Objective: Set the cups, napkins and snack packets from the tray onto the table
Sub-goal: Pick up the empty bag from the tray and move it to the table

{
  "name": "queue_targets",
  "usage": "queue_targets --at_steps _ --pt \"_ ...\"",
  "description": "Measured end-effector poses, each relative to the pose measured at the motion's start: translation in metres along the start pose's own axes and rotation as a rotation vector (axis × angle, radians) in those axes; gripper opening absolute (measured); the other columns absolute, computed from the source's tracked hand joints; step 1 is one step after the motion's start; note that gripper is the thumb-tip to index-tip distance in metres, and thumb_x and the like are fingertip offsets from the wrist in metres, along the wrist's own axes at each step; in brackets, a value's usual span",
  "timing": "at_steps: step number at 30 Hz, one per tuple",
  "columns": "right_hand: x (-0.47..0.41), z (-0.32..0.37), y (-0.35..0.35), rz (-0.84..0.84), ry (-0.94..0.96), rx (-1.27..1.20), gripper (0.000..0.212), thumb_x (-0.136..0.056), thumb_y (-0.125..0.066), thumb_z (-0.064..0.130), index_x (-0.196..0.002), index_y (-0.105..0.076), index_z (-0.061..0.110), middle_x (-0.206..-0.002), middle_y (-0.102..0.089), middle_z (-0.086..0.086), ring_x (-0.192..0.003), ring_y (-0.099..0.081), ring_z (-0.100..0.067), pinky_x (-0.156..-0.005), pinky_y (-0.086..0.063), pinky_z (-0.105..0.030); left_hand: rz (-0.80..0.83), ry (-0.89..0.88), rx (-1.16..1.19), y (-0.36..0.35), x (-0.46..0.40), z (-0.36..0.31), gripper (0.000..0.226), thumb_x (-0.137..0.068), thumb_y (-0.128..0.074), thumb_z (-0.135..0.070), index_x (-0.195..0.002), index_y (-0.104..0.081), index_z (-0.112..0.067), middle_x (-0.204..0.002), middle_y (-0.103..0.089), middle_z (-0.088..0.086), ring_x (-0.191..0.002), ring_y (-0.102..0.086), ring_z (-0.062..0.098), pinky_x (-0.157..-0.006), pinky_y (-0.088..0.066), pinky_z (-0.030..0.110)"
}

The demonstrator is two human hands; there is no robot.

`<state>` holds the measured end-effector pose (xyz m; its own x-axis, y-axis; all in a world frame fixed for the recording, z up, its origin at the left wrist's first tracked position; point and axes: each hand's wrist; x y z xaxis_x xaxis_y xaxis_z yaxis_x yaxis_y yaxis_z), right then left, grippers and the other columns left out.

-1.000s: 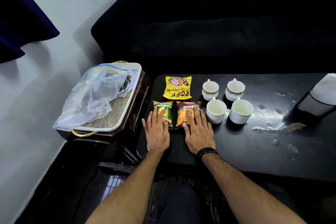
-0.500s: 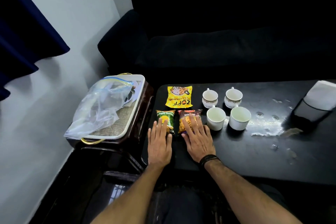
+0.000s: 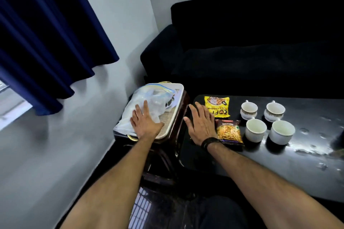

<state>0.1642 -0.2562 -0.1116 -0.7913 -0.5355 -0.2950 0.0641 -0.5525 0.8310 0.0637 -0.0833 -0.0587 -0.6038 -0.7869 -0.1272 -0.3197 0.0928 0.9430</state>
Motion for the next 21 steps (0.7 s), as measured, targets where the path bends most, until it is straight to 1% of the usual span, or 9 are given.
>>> queue_targets --at_steps 3,6,9,11,14,16,18,20,21 --pt "-0.009 0.024 -0.010 0.055 0.050 0.006 0.061 -0.095 -0.029 0.059 -0.146 -0.032 0.025 -0.155 -0.029 -0.004 -0.145 -0.021 -0.027 -0.115 -0.019 -0.048 0.227 0.066 -0.040 -0.002 -0.011 0.018 0.110 -0.069 -0.082 -0.046 -0.156 -0.014 -0.038 -0.165 0.004 0.006 -0.152 -0.006 0.031 -0.121 -0.016 0.053" --pt "-0.014 0.045 -0.020 0.110 0.130 0.001 0.062 -0.093 -0.030 0.060 -0.146 -0.029 0.027 -0.153 -0.030 -0.005 -0.144 -0.025 -0.027 -0.115 -0.020 -0.049 0.157 0.061 -0.018 -0.008 -0.015 0.028 0.084 -0.082 -0.072 -0.039 -0.153 -0.026 -0.037 -0.163 -0.006 0.008 -0.149 -0.017 0.033 -0.116 -0.025 0.060" --pt "-0.018 0.060 -0.028 0.160 0.116 -0.118 0.064 -0.092 -0.039 0.060 -0.147 -0.026 0.029 -0.155 -0.027 -0.004 -0.144 -0.025 -0.025 -0.115 -0.022 -0.048 0.024 0.045 0.007 -0.013 -0.017 0.034 0.040 -0.095 -0.053 -0.025 -0.135 -0.054 -0.028 -0.153 -0.033 0.009 -0.140 -0.035 0.031 -0.108 -0.035 0.061" --pt "-0.022 0.066 -0.027 0.205 0.012 -0.319 0.077 -0.087 -0.051 0.062 -0.149 -0.021 0.029 -0.158 -0.023 -0.002 -0.146 -0.024 -0.022 -0.116 -0.023 -0.045 -0.039 -0.024 0.156 -0.014 -0.016 0.037 0.032 -0.096 -0.048 -0.013 -0.124 -0.064 -0.016 -0.143 -0.045 0.012 -0.130 -0.047 0.034 -0.103 -0.042 0.054" --pt "-0.034 0.078 -0.021 0.264 -0.289 -0.905 0.101 -0.081 -0.065 0.060 -0.155 -0.006 0.027 -0.162 -0.017 -0.003 -0.146 -0.024 -0.019 -0.114 -0.026 -0.035 -0.060 -0.159 0.350 -0.010 -0.006 0.041 0.028 -0.098 -0.046 -0.004 -0.119 -0.064 -0.003 -0.143 -0.048 0.018 -0.125 -0.053 0.034 -0.103 -0.037 0.034" --pt "-0.044 0.084 -0.012 0.216 -0.480 -1.179 0.104 -0.082 -0.067 0.057 -0.155 0.004 0.033 -0.163 -0.016 -0.001 -0.146 -0.027 -0.026 -0.113 -0.034 -0.048 -0.004 -0.220 0.456 -0.007 0.001 0.042 0.030 -0.100 -0.047 -0.006 -0.127 -0.061 -0.005 -0.144 -0.052 0.013 -0.126 -0.052 0.024 -0.103 -0.033 0.024" --pt "-0.052 0.083 0.001 0.156 -0.606 -1.303 0.103 -0.085 -0.069 0.046 -0.152 0.009 0.042 -0.161 -0.019 0.002 -0.141 -0.037 -0.030 -0.101 -0.046 -0.055 0.132 -0.171 0.647 -0.002 0.004 0.041 0.034 -0.100 -0.048 -0.010 -0.132 -0.059 -0.015 -0.136 -0.059 0.010 -0.119 -0.056 0.022 -0.105 -0.041 0.028" --pt "-0.057 0.080 0.010 0.086 -0.654 -1.326 0.102 -0.087 -0.070 0.017 -0.153 0.004 0.041 -0.158 -0.026 -0.003 -0.135 -0.043 -0.030 -0.098 -0.049 -0.049 0.234 -0.113 0.887 0.007 0.007 0.036 0.030 -0.100 -0.047 -0.008 -0.121 -0.063 -0.024 -0.119 -0.065 0.011 -0.103 -0.063 0.024 -0.095 -0.052 0.034" --pt "-0.058 0.080 0.013 0.062 -0.656 -1.319 0.096 -0.085 -0.063 0.002 -0.154 -0.006 0.036 -0.154 -0.033 -0.007 -0.128 -0.048 -0.028 -0.094 -0.051 -0.043 0.244 -0.104 0.967 0.013 0.008 0.032 0.030 -0.100 -0.047 -0.007 -0.118 -0.063 -0.026 -0.114 -0.065 0.012 -0.095 -0.063 0.023 -0.089 -0.054 0.033"
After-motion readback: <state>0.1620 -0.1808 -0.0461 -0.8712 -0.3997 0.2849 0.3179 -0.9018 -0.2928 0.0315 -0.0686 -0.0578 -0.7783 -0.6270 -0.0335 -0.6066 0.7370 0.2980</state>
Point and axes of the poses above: each hand's wrist, its own x-axis away from the middle knuckle, its own y-axis out of the back of the hand, z = x × y
